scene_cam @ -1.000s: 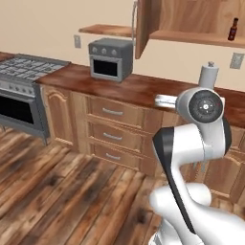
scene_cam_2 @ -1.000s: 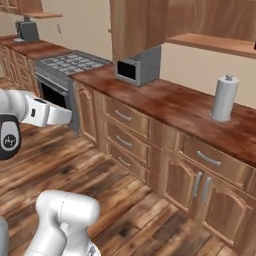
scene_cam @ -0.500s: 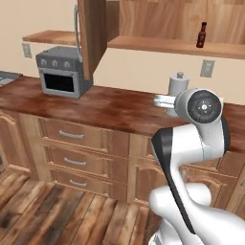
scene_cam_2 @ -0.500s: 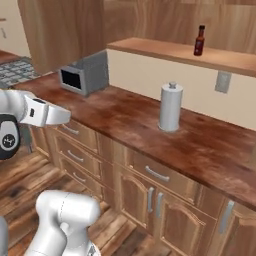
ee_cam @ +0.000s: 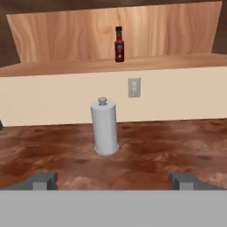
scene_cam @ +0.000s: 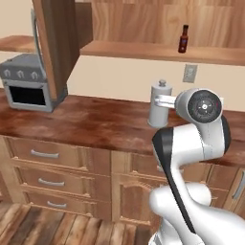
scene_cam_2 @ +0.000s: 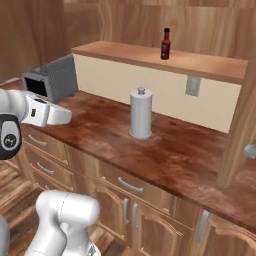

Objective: Move the condiment bottle and condiment bottle from the cabinet to the dining counter.

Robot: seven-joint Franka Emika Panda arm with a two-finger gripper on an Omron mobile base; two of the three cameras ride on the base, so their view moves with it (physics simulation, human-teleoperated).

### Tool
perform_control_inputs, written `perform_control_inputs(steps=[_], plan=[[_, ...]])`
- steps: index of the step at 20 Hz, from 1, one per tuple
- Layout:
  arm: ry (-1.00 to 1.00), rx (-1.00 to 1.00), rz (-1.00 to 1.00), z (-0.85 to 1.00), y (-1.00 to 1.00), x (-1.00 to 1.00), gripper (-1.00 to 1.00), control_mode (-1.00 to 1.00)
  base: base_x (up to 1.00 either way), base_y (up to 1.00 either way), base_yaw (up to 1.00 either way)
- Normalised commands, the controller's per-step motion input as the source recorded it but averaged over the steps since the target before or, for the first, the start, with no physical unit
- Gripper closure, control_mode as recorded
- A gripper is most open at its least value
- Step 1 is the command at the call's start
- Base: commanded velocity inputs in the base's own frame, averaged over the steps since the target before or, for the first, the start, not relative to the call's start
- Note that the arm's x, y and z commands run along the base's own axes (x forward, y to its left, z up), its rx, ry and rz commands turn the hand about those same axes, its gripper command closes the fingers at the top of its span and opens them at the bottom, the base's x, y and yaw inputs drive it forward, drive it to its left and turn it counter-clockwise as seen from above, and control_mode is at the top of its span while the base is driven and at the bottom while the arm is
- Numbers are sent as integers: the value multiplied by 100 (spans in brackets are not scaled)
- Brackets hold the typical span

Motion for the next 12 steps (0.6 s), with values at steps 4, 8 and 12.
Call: perform_control_inputs(steps=[4, 8, 12], plan=[[0, 0, 0, 0, 0, 0, -100, 100, 44, -24, -23], [0, 0, 0, 0, 0, 0, -100, 100, 52, -19, -27], [0, 0, 0, 0, 0, 0, -100, 100, 52, -6, -28]])
